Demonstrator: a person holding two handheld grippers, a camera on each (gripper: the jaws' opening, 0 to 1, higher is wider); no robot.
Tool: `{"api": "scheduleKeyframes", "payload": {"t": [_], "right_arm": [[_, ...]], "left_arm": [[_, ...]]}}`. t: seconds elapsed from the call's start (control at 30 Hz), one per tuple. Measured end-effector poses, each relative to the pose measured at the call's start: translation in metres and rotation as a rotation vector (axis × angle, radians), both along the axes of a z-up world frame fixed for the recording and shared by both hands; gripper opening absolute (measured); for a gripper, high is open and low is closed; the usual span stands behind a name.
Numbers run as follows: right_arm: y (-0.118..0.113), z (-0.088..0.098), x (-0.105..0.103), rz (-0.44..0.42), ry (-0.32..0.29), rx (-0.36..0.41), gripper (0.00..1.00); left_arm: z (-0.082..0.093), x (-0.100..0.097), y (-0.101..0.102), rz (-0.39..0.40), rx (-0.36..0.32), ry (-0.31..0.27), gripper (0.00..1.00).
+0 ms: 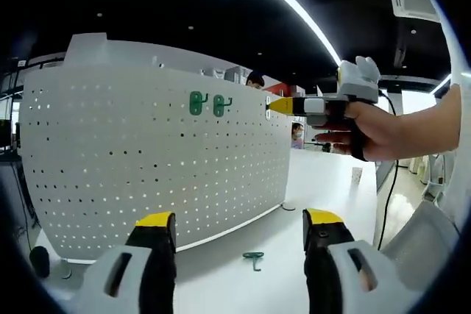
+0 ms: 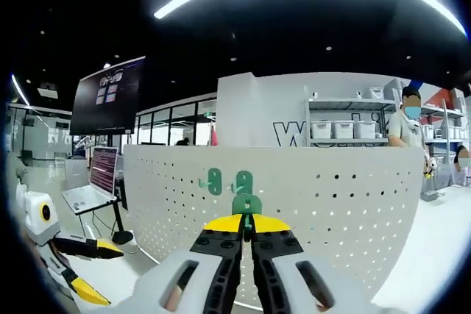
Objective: Insert the hook assembly into the mounting plate slot until the hook locks in place.
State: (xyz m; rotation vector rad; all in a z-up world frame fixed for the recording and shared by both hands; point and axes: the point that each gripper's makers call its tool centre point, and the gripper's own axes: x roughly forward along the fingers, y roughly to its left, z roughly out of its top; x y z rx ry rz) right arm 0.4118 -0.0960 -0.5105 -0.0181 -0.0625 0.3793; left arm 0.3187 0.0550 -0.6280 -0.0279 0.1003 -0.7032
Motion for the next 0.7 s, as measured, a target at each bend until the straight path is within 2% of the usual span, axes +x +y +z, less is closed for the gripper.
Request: {"api": "scheduleKeyframes", "payload": {"t": [0.07, 0.47, 0.7], "right_arm": [[-0.002, 0.001, 0.004, -0.013, -0.002, -0.008, 0.01], [-0.008, 0.018, 0.024, -0.052, -0.036, -0.005, 0.01], [-0.011, 0.027, 0.034, -0.071, -0.053, -0.011, 0.01]], "left_arm": [[-0.002, 0.0, 0.004, 0.013, 0.018, -0.004, 0.72], [0.0, -0.007, 0.025, 0.068, 0.005, -0.034, 0.71], [-0.002, -0.011, 0.029, 0.082, 0.005, -0.034, 0.72]]}}
